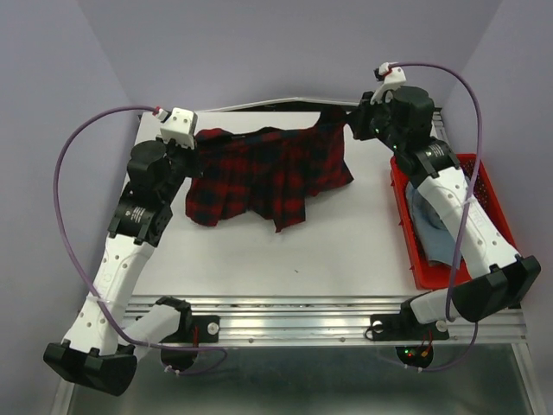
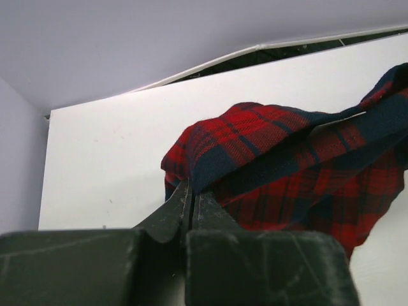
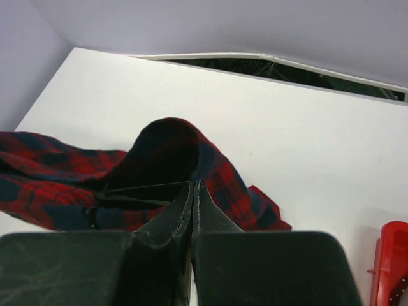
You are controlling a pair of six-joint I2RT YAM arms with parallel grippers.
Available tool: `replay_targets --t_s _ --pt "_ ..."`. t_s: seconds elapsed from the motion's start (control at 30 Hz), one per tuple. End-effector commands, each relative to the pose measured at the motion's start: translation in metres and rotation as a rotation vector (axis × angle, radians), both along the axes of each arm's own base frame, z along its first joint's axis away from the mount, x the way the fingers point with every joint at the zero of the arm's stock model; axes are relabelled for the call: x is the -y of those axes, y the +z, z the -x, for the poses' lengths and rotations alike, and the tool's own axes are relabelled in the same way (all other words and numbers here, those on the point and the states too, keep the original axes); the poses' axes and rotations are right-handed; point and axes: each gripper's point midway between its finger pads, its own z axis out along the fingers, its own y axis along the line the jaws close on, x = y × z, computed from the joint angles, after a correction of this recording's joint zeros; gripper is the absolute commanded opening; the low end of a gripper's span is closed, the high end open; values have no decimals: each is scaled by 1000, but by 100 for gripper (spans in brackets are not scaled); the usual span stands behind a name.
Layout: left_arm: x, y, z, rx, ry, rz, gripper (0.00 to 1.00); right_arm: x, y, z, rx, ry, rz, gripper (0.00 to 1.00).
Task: Fold and stack the skirts
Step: Flatten the skirt out
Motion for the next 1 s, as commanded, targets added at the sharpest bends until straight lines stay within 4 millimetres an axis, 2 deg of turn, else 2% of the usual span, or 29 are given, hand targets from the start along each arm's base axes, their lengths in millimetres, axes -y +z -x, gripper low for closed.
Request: replay_targets --t_s 0.0,0.07,0.1,0.13,0.17,0.2,0.27,0.3,0.33,0.43,0.5,0.57,0.63,0.67,0.7,0.77,0.83,0.97 --pt "-58 6 21 -5 204 -146 0 78 15 -7 37 -248 53 1" --pt "-52 -12 22 -48 164 -159 0 72 -9 -4 -9 -199 80 1" --pt "-50 -33 24 -103 145 -181 0 62 -48 3 -91 -117 122 1" --pt "-47 -45 24 -131 119 -187 0 60 -68 9 -137 -90 141 1" --pt "-45 -57 25 -159 99 -210 0 48 -94 23 -208 4 151 1" --pt "-44 -81 29 -216 82 -229 0 47 -133 38 -288 74 219 1" --pt "-40 -102 34 -250 36 -252 0 47 -172 61 -383 144 263 1" --pt "-40 -124 39 -290 6 -296 0 45 -186 80 -414 222 299 1" --pt "-37 -126 44 -278 -31 -314 0 50 -214 98 -476 242 323 1" --pt "-34 -149 53 -293 -108 -381 0 62 -243 133 -541 316 418 1" --pt "-31 -163 57 -330 -156 -412 0 67 -253 147 -586 350 458 4" --pt "-27 -180 61 -368 -213 -447 0 66 -246 144 -567 369 471 17" --pt "-25 -186 61 -378 -243 -466 0 60 -243 140 -575 396 452 42" --pt "-24 -186 59 -372 -246 -470 0 59 -243 137 -574 399 455 63" --pt "-23 -187 59 -373 -251 -474 0 58 -242 134 -576 401 458 70" --pt "-21 -185 58 -368 -265 -481 0 58 -242 125 -582 395 467 76" --pt "-20 -182 58 -357 -276 -491 0 56 -232 111 -535 389 472 80" --pt "-18 -181 58 -362 -281 -483 0 32 -220 106 -475 444 517 82"
